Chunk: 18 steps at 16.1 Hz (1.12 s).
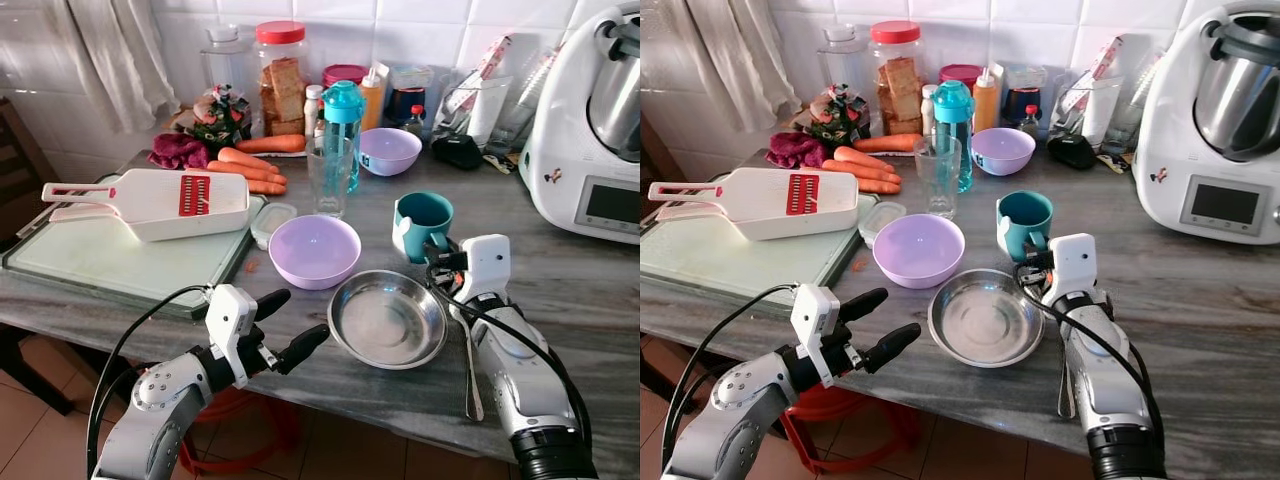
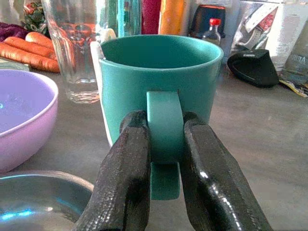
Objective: Setting the table
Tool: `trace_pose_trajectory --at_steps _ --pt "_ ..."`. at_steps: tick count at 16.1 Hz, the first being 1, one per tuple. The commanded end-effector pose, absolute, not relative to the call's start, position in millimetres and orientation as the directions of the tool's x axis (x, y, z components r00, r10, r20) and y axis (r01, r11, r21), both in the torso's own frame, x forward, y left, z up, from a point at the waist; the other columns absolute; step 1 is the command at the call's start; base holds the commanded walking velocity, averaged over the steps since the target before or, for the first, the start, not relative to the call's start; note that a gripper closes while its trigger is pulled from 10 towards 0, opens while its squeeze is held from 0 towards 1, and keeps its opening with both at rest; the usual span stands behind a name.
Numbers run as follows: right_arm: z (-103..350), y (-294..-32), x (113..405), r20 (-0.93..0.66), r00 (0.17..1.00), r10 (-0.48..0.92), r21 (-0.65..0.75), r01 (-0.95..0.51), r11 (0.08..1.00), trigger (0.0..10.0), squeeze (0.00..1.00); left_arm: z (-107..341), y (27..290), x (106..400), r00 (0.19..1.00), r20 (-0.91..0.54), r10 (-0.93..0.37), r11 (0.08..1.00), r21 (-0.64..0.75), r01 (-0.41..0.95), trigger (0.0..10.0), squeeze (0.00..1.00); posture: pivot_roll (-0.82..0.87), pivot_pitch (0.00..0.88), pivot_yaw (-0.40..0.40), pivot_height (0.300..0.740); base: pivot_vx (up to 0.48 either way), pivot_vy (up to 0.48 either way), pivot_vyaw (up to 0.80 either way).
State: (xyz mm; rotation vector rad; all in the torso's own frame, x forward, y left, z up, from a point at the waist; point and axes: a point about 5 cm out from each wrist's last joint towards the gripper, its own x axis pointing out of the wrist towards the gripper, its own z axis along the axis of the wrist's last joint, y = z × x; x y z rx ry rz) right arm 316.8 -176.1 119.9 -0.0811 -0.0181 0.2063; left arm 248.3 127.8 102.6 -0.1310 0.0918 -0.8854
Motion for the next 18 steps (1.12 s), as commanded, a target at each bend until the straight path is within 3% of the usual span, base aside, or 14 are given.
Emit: trace_pose_trajectory --at_steps 1,6,8,11,12,13,18 --pt "119 -177 317 0.018 0.978 0.209 -0.085 -0.206 0.975 10.0 0.0 108 126 247 0.605 -0.018 -0.796 0.602 -0.135 0.787 10.0 0.0 -0.05 0.0 0.025 0.74 0.0 0.0 0.0" --pt "109 -176 314 -0.001 0.977 0.214 -0.063 -0.214 0.975 10.0 0.0 109 124 247 0.598 -0.013 -0.802 0.593 -0.139 0.793 10.0 0.0 -0.05 0.0 0.028 0.74 0.0 0.0 0.0" --pt "107 -175 314 -0.004 0.976 0.217 -0.06 -0.217 0.974 10.0 0.08 109 124 247 0.598 -0.014 -0.801 0.594 -0.137 0.792 10.0 0.0 -0.05 0.0 0.029 0.74 0.0 0.0 0.0" --pt "102 -175 313 -0.016 0.974 0.224 -0.045 -0.225 0.973 10.0 0.07 109 124 245 0.598 -0.015 -0.802 0.594 -0.138 0.793 10.0 0.0 -0.04 0.0 0.031 0.74 0.0 0.0 0.0" --pt "101 -174 313 -0.021 0.974 0.227 -0.039 -0.228 0.973 10.0 0.34 109 124 245 0.597 -0.017 -0.802 0.593 -0.138 0.793 10.0 0.0 -0.04 0.0 0.032 0.74 0.0 0.0 0.0" --pt "101 -174 313 -0.021 0.974 0.226 -0.041 -0.227 0.973 10.0 1.0 109 124 245 0.596 -0.018 -0.803 0.593 -0.137 0.794 10.0 0.0 -0.04 0.0 0.032 0.74 0.0 0.0 0.0" --pt "100 -176 314 -0.019 0.976 0.215 -0.039 -0.216 0.976 10.0 1.0 109 124 246 0.596 -0.022 -0.803 0.593 -0.131 0.794 10.0 0.0 -0.04 0.0 0.035 0.74 0.0 0.0 0.0"
